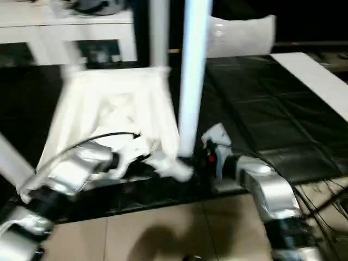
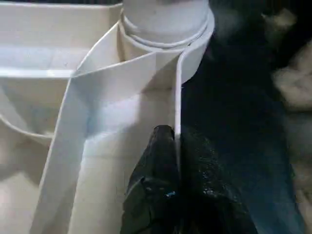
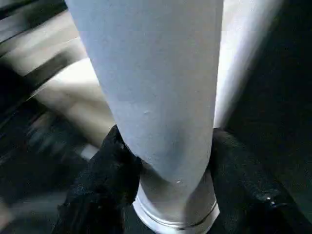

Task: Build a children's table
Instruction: Rotate leg to tighten

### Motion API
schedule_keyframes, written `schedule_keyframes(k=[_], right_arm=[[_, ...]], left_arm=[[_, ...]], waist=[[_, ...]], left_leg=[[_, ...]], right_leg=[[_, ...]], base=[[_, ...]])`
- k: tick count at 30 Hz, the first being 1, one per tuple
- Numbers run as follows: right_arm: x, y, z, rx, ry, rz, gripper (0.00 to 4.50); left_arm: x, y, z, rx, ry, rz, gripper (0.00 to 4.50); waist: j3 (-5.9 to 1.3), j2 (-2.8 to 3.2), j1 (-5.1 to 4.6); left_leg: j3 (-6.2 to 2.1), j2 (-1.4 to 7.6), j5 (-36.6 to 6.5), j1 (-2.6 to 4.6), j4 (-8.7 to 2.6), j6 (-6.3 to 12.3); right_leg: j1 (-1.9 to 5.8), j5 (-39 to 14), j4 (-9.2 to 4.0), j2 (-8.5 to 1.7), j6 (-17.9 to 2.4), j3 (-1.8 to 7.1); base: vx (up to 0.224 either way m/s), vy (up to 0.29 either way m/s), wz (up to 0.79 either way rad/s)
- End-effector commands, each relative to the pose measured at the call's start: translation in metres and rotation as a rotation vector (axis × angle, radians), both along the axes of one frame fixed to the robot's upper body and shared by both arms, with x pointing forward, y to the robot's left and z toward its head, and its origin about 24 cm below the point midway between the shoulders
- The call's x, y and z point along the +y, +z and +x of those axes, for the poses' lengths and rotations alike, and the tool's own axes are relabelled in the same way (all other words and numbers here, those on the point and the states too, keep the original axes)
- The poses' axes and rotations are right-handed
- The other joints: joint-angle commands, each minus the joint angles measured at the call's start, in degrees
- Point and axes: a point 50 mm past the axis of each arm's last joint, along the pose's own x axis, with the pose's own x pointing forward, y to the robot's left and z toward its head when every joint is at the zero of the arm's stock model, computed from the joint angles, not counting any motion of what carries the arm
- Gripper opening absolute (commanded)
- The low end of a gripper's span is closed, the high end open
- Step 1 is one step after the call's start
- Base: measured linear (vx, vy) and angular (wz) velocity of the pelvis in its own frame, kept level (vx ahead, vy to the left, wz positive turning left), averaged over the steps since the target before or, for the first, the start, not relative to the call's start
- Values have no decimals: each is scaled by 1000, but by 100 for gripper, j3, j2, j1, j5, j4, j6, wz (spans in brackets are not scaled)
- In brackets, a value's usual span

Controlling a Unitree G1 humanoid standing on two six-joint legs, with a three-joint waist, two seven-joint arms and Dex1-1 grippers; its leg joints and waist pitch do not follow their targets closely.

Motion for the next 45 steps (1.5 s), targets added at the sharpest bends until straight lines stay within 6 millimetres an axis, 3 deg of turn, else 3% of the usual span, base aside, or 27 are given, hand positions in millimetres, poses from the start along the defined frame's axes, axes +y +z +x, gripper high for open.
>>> schedule_keyframes(k=[1,4,5,6,7,8,12,16,20,25,29,32,33,34,37,38,41,45], right_arm=[[18,-11,2,56,-43,-17,195],[23,-12,8,19,-154,-32,195],[23,-12,8,13,-164,-36,195],[26,-11,8,-4,-158,-16,195],[27,-11,8,-7,-156,-12,229],[26,-9,7,-13,-148,15,249],[24,-3,5,-33,-130,38,285],[11,5,1,-114,11,6,318],[0,9,-3,-155,113,-34,364],[-22,14,-16,-116,374,-112,364],[-28,16,-17,-120,441,-134,364],[-29,19,-24,-88,562,-98,364],[-29,19,-26,-77,600,-91,364],[-28,18,-27,-69,614,-89,364],[-25,17,-31,-44,674,-70,364],[-24,17,-32,-43,676,-68,328],[-19,16,-34,-38,718,-42,321],[-16,14,-35,-32,735,-26,283]], left_arm=[[-27,14,2,-37,-2,-80,0],[-39,14,6,-56,72,-83,0],[-40,14,6,-57,80,-85,0],[-45,14,4,-59,87,-87,0],[-46,14,4,-59,87,-86,0],[-47,15,3,-58,80,-91,0],[-46,15,2,-63,71,-94,0],[-33,12,1,-80,-4,-69,0],[-22,10,0,-87,-59,-48,0],[6,12,-9,-101,-327,20,0],[16,12,-18,-40,-447,38,0],[22,12,-22,-36,-528,61,0],[24,12,-22,-41,-556,70,0],[24,11,-22,-43,-570,78,0],[27,11,-24,-28,-623,93,0],[27,12,-25,-27,-624,93,0],[26,12,-26,-26,-658,98,0],[24,13,-25,-33,-667,92,0]], waist=[[-328,-83,35],[-325,-64,-34],[-340,-62,-41],[-342,-22,-38],[-347,-35,-42],[-364,-51,-24],[-383,-18,18],[-403,-35,88],[-390,-28,160],[-375,-14,270],[-384,-21,364],[-393,-58,445],[-391,-45,475],[-390,-93,484],[-368,-92,546],[-364,-98,554],[-355,-94,558],[-367,-103,543]], left_leg=[[38,-63,-1041,-91,-317,328],[24,-34,-1107,-69,-330,432],[0,-12,-1045,-103,-356,440],[-20,8,-1000,-133,-376,462],[-18,18,-964,-130,-380,470],[-22,29,-803,-145,-398,519],[-11,63,-486,-136,-405,617],[-5,74,-304,-157,-401,757],[11,94,-296,-141,-407,792],[6,128,-537,-85,-427,778],[14,172,-364,-71,-441,690],[35,180,-279,-67,-429,751],[37,187,-227,-70,-427,754],[47,179,-235,-79,-420,767],[60,170,-372,-66,-430,654],[64,168,-442,-59,-435,602],[61,165,-571,-45,-444,520],[56,150,-508,-71,-438,498]], right_leg=[[333,-3556,-675,-292,295,91],[324,-3433,-724,-283,289,39],[374,-3265,-696,-303,258,46],[398,-3100,-658,-313,213,74],[392,-3014,-646,-314,175,96],[413,-2737,-570,-331,4,157],[414,-2256,-456,-348,-335,243],[454,-1953,-392,-352,-445,277],[433,-1943,-378,-357,-522,295],[407,-2135,-385,-370,-498,320],[401,-1841,-301,-383,-685,355],[398,-1615,-245,-374,-814,384],[395,-1561,-228,-384,-851,395],[396,-1586,-236,-381,-835,393],[371,-1947,-261,-392,-721,408],[373,-2058,-274,-393,-680,409],[359,-2290,-314,-385,-569,400],[374,-2248,-300,-373,-536,406]], base=[[0,0,0],[0,0,0],[0,0,0],[0,0,0],[0,0,0],[0,0,0],[0,0,0],[0,0,0],[0,0,0],[0,0,0],[0,0,0],[0,0,0],[0,0,0],[0,0,0],[0,0,0],[0,0,0],[0,0,0],[0,0,0]])
